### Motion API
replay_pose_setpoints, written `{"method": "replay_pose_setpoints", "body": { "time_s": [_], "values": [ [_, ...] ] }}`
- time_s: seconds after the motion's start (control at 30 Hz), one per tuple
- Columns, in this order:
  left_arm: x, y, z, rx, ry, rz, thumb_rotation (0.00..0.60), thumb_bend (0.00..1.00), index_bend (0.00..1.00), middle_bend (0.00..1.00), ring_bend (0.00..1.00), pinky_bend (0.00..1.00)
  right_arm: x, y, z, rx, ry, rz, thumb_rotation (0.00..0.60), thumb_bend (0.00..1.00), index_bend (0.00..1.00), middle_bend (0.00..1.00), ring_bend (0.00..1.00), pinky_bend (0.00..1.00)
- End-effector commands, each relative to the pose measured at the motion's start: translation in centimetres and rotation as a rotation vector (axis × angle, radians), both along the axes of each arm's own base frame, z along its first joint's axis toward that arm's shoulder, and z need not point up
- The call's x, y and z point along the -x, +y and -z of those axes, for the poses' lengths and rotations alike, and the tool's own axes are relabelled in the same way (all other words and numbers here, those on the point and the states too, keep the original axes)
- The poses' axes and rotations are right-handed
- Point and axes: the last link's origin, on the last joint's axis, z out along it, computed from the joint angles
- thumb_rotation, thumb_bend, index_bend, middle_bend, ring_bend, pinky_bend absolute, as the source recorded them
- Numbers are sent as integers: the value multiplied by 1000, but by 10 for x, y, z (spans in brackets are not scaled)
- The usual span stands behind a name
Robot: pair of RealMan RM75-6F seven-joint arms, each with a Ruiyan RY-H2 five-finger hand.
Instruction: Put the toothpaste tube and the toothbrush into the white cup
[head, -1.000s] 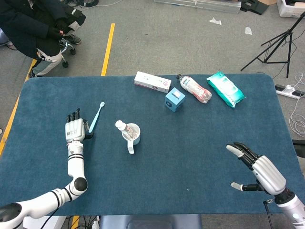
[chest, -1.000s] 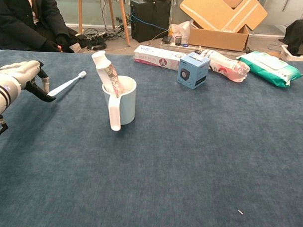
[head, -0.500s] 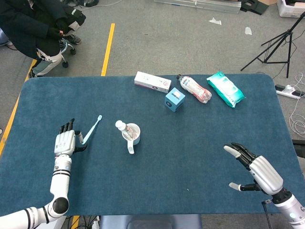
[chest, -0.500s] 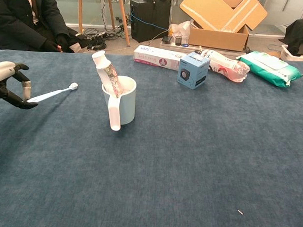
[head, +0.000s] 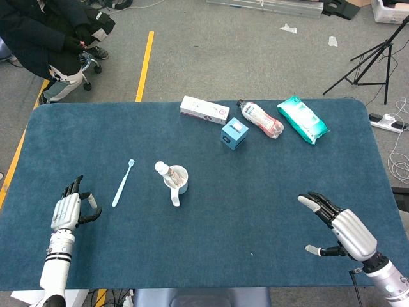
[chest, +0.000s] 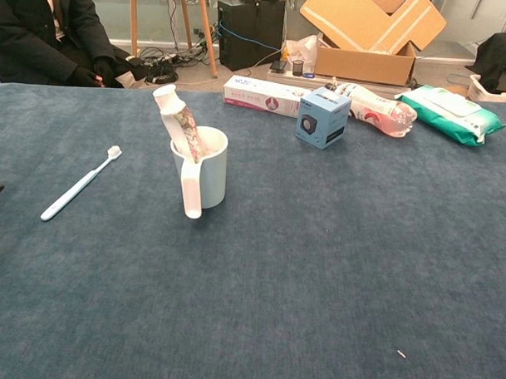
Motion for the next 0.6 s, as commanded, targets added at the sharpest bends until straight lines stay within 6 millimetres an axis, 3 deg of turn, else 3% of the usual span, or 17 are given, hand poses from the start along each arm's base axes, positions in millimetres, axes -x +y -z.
{"method": "replay_pose_setpoints", "body": {
  "time_s": [0.03, 0.2, 0.6],
  "values": [
    [-1, -1, -6, -15, -28, 19, 600, 299, 580, 0, 0, 0, -1, 0, 2, -5, 4, -1, 600, 11, 24, 146, 85, 403],
    [-15, 10, -5, -22, -34, 61, 600, 229, 430, 0, 0, 0, 0, -2, 3, -8, 8, 6, 600, 12, 24, 146, 85, 403],
    [-33, 41, 21, 2, 17, 15, 600, 131, 356, 0, 0, 0, 0, -3, -1, -4, -2, 7, 600, 12, 23, 146, 85, 403]
  ]
}}
